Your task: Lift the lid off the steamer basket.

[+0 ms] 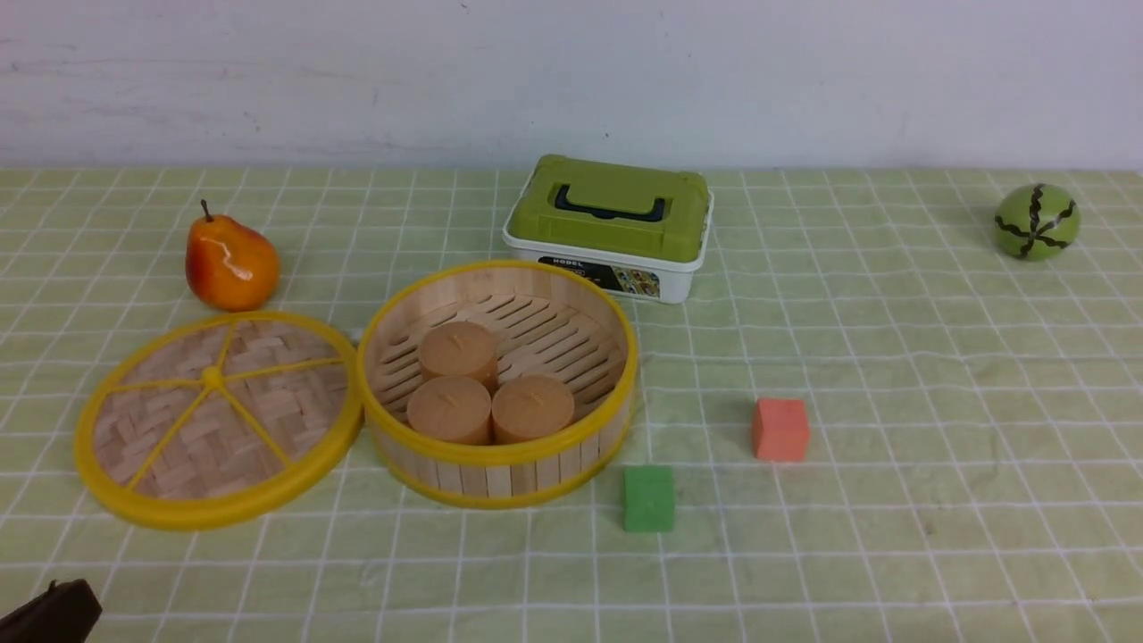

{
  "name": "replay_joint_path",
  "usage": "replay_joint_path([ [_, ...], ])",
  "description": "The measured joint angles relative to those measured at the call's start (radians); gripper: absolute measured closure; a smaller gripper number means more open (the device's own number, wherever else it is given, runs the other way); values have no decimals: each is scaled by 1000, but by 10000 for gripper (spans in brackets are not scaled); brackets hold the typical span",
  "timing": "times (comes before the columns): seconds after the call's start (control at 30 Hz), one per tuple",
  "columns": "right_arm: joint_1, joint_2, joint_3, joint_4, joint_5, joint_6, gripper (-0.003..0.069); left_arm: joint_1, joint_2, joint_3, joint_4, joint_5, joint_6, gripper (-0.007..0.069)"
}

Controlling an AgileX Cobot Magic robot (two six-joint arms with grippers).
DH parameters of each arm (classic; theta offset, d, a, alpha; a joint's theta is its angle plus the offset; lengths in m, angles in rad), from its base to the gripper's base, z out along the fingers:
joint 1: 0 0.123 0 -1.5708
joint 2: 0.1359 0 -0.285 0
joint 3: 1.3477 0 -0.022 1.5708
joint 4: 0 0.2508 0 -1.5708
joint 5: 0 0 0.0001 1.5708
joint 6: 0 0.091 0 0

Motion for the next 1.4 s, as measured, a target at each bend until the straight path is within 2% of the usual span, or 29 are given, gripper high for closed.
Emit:
replay_joint_path([
  [0.17, 0, 0, 0, 0, 0, 0, 418, 71, -124, 33, -37, -18, 18, 637],
  [0.27, 0, 0, 0, 0, 0, 0, 418, 122, -210, 36, -113, 10, 98, 637],
  [0.43, 0, 0, 0, 0, 0, 0, 418, 147, -295, 36, -349, 219, 303, 637],
  [0.47, 0, 0, 0, 0, 0, 0, 418, 147, -297, 36, -349, 219, 315, 637],
  [0.5, 0, 0, 0, 0, 0, 0, 418, 147, -300, 38, -462, 309, 458, 637],
  [0.53, 0, 0, 0, 0, 0, 0, 418, 147, -300, 38, -479, 321, 472, 637],
  [0.6, 0, 0, 0, 0, 0, 0, 418, 147, -300, 40, -546, 361, 628, 637],
  [0.63, 0, 0, 0, 0, 0, 0, 418, 147, -300, 40, -550, 362, 628, 637],
  [0.67, 0, 0, 0, 0, 0, 0, 418, 147, -300, 40, -571, 368, 707, 637],
  [0.7, 0, 0, 0, 0, 0, 0, 418, 147, -300, 40, -578, 369, 730, 637],
  [1.4, 0, 0, 0, 0, 0, 0, 418, 147, -300, 40, -588, 370, 760, 636],
])
